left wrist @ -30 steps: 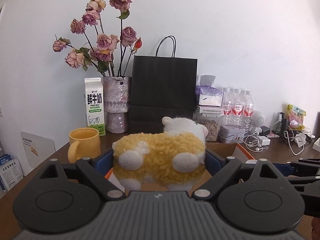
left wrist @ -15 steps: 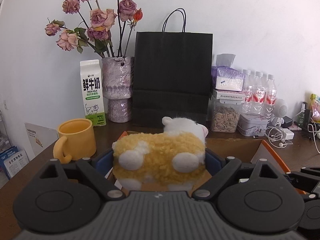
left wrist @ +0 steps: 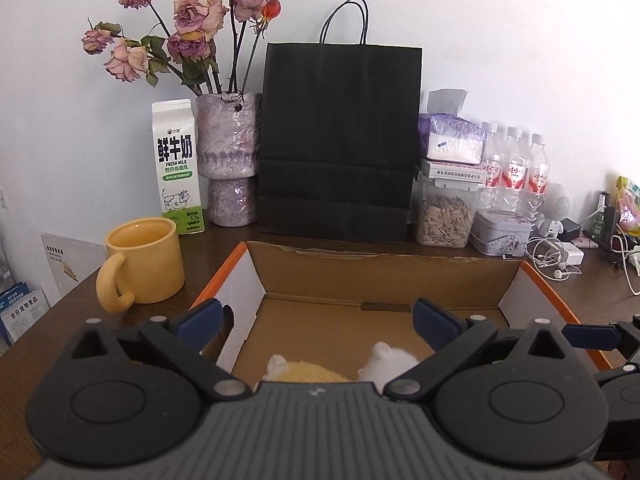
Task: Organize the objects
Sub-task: 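Carry the plush sheep and the white cap into the red box and release both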
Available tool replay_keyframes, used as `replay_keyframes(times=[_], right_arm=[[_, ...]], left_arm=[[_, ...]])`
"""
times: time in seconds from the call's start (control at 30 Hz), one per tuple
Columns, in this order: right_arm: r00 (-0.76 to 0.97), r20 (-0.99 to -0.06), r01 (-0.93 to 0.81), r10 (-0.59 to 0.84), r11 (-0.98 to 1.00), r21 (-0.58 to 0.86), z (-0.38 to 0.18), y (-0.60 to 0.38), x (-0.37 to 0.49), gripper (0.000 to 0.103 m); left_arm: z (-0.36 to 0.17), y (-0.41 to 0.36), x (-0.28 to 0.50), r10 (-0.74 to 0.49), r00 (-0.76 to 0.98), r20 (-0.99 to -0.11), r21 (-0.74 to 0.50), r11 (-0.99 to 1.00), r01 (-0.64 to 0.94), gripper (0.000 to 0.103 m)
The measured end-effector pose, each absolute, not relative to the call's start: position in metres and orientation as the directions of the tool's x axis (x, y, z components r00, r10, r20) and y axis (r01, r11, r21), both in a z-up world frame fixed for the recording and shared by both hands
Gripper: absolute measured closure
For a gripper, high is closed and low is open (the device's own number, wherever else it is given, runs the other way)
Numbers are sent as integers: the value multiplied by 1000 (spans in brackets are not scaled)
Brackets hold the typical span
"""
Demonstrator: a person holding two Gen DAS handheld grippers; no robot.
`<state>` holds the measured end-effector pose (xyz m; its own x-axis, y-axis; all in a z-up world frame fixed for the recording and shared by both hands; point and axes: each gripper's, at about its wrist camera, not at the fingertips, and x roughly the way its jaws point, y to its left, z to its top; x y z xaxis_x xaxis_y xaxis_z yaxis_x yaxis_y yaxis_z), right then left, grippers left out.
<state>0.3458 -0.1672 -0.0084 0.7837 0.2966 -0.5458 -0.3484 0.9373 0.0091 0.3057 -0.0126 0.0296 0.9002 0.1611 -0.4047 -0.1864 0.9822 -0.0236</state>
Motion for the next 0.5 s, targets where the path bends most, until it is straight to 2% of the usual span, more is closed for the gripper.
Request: replay_keyframes(times=[0.5], right_arm=[[806,-509,-353,303,936,-1,1,-169,336,0]], left_arm=[[40,-15,297,149,908,-391,-29,984,-175,0]])
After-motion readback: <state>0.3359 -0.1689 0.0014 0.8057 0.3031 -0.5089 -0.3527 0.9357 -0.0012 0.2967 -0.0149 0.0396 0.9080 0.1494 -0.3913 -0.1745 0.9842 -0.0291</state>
